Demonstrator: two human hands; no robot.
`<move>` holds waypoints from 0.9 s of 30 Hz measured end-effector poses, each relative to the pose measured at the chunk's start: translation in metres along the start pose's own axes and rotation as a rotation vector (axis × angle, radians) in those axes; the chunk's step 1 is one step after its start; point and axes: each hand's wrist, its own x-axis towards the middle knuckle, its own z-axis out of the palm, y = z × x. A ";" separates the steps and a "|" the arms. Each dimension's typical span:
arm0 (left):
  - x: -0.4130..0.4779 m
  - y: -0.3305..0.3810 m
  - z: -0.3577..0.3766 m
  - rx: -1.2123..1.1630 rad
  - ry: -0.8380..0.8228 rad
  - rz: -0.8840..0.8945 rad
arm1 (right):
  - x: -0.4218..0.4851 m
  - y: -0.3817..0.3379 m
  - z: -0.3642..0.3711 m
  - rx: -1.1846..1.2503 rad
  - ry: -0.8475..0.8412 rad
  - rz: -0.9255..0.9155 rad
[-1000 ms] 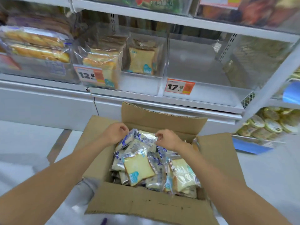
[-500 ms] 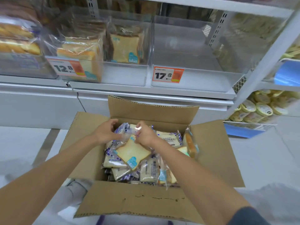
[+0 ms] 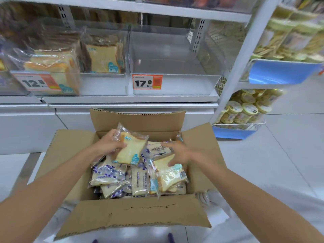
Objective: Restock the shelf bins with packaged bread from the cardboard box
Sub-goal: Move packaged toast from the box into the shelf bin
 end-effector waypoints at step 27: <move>-0.023 0.003 -0.073 -0.160 0.210 0.027 | 0.006 -0.100 -0.096 0.343 0.098 -0.110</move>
